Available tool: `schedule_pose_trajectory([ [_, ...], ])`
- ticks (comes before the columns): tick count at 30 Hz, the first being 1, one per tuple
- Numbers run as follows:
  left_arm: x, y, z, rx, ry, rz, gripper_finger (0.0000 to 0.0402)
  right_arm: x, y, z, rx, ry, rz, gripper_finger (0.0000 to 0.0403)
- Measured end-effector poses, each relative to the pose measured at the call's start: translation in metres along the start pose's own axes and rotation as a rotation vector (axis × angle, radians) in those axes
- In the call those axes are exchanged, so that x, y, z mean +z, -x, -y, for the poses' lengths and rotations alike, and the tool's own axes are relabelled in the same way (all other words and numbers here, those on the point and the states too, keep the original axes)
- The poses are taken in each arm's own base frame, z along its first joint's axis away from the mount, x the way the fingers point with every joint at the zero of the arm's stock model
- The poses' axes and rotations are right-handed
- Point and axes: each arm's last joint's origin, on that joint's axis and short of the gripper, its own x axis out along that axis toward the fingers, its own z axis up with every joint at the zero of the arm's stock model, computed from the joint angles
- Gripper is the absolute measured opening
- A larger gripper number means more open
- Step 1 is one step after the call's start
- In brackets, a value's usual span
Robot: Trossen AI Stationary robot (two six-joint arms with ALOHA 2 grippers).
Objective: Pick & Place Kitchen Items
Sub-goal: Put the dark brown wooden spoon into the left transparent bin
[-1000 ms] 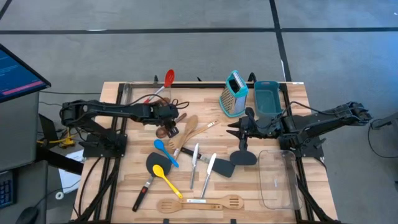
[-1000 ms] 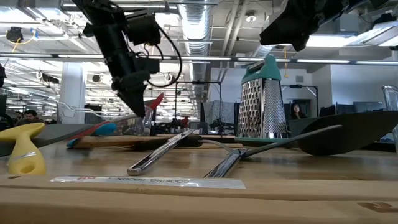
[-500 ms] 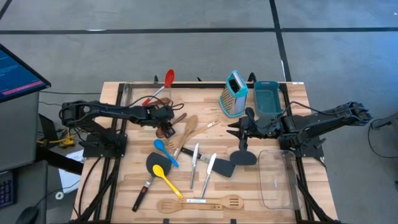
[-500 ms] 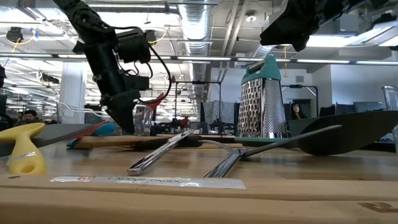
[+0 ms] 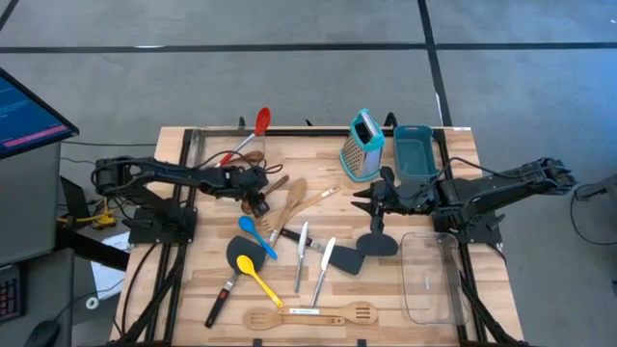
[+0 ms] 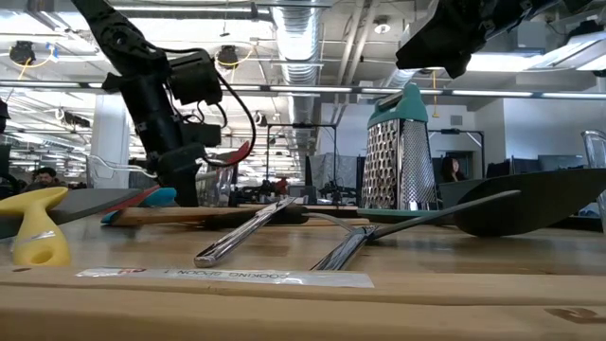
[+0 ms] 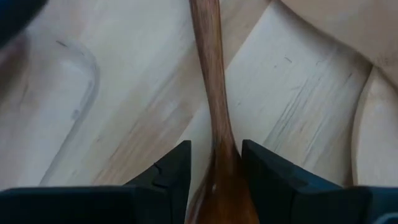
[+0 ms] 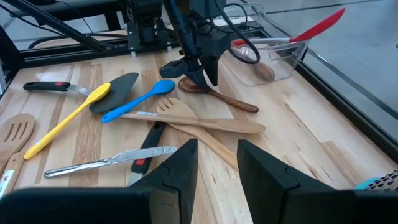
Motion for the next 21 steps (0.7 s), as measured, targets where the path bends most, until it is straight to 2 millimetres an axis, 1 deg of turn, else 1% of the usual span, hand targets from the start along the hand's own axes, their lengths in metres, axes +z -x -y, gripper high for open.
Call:
schedule_pose_trajectory([
  [3, 0.003, 0.000, 0.001, -0.009, 0.007, 0.034, 0.0131, 0.000, 0.000, 0.000, 0.000, 0.000, 0.000, 0.0107],
  [6, 0.002, -0.003, 0.001, -0.007, 0.006, 0.027, 0.0131, 0.000, 0.000, 0.000, -0.001, 0.000, 0.000, 0.0107],
  [14, -0.001, -0.028, 0.006, 0.013, 0.001, -0.024, 0.0131, 0.000, 0.000, 0.000, -0.002, -0.003, 0.001, 0.0107],
  [16, 0.000, -0.029, 0.006, 0.013, 0.003, -0.015, 0.0131, 0.000, 0.000, 0.000, -0.002, -0.007, 0.000, 0.0107],
  [21, 0.002, -0.024, 0.005, -0.004, 0.025, 0.018, 0.0131, 0.000, 0.000, 0.000, -0.001, -0.017, 0.000, 0.0107],
])
